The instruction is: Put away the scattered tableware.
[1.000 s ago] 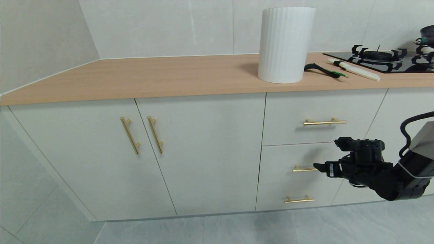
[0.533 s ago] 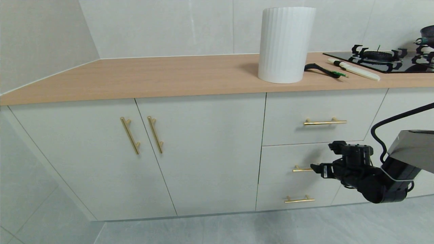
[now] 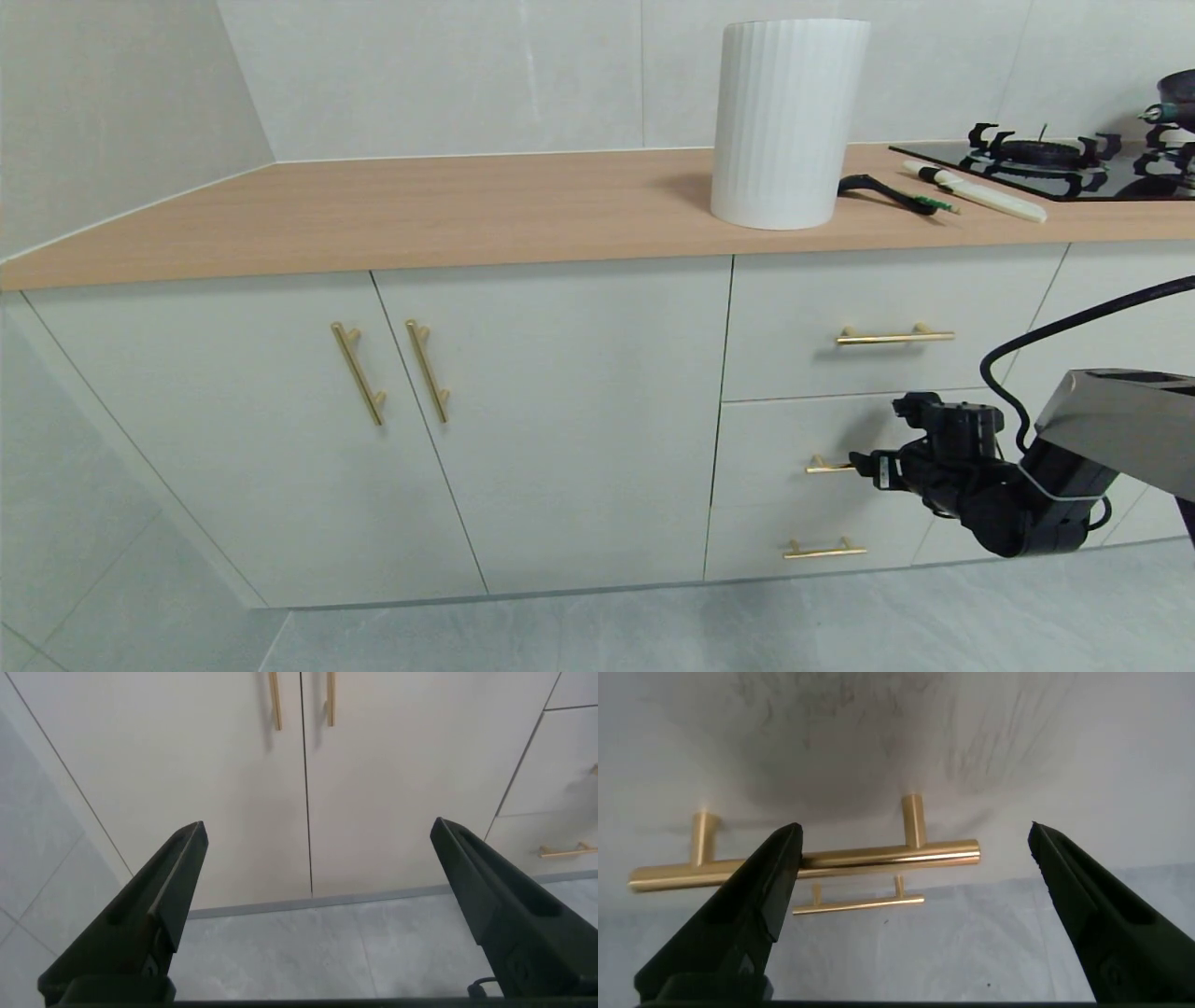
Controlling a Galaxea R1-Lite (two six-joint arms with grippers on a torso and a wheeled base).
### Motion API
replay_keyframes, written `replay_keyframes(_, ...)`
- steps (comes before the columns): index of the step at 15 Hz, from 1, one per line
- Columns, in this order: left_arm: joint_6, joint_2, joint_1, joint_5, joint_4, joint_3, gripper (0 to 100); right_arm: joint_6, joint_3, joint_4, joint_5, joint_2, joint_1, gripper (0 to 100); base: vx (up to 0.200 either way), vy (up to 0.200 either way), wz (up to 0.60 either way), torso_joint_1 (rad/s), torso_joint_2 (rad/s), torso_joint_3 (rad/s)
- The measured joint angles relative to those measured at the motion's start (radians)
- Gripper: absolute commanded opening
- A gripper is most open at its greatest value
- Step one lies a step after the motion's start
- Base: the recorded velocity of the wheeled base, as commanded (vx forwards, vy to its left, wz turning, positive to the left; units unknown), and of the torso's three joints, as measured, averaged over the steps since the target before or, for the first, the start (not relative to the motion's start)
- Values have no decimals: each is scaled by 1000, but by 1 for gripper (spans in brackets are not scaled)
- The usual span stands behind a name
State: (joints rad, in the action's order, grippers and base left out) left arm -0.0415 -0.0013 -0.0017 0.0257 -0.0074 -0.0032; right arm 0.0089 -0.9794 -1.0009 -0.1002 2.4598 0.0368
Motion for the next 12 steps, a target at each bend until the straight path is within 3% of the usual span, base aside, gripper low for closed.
replay_keyframes(3, 0, 0, 0, 0, 0, 0, 100, 0, -15, -10, -26, 23, 4, 100, 0, 0, 0, 0, 0, 0)
replay_keyframes(12, 0, 0, 0, 0, 0, 0, 100, -3, 102, 1, -1, -44, 1, 100, 0, 0, 0, 0, 0, 0)
